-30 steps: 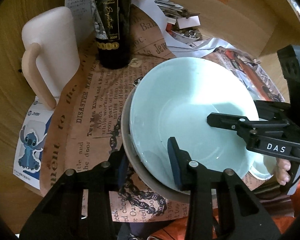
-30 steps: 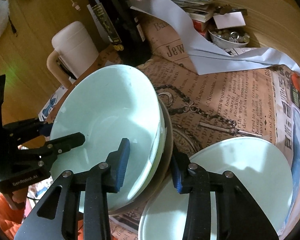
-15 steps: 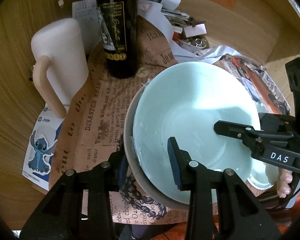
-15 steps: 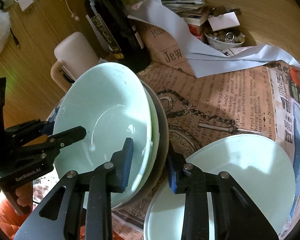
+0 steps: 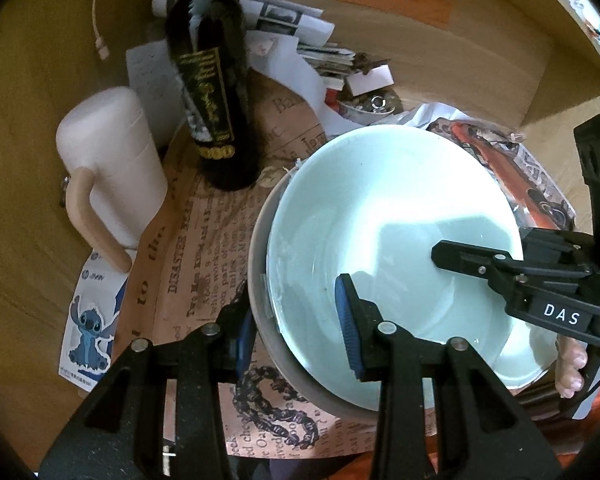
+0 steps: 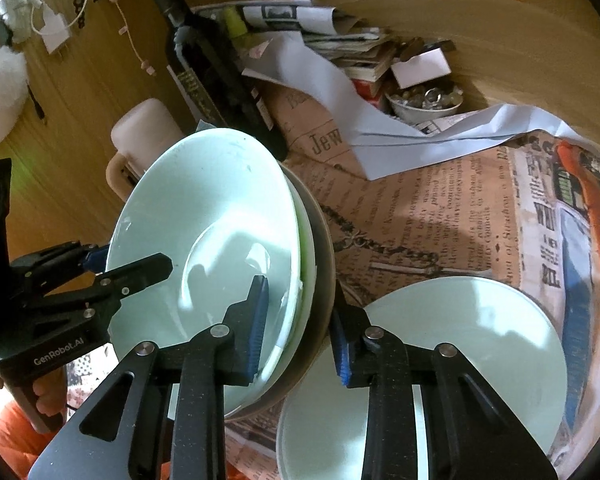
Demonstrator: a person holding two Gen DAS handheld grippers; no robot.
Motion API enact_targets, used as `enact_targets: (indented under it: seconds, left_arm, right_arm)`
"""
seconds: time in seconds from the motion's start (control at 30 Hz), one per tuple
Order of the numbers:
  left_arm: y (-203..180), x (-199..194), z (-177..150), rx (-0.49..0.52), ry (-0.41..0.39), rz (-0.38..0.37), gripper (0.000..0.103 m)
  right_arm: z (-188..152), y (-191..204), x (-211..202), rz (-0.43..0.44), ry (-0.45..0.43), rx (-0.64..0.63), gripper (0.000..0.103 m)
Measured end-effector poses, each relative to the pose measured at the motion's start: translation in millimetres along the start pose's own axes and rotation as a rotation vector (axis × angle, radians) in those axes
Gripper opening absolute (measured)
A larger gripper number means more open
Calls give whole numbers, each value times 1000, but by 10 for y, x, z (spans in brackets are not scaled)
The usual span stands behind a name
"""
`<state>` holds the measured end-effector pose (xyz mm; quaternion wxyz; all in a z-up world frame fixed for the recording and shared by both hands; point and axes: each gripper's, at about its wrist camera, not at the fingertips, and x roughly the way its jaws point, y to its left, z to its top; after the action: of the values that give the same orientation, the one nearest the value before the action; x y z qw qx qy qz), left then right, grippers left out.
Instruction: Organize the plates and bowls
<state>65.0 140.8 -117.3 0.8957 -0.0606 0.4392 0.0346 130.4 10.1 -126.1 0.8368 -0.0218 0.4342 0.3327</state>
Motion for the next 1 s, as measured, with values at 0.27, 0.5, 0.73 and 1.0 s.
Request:
enact_targets:
  seconds: [0.27,0.5,0.73,1.0]
  left_arm:
    - [-178,-83,104,43,-35,-16,37]
    - [-363,-145,164,83,-61,-41,37]
    - [-567,-175,179,126,-82,-62,36]
    - [-821,-183,168,175,-80,-92,36]
  right_arm:
    - [-8,-101,-200,-28,-46,13,26]
    - [-71,-229,-411,-56,-81,34,26]
    - [-151,-359,-594,-86,-106,55,26]
    - [-290,-509,-776,-123,-123,92,26]
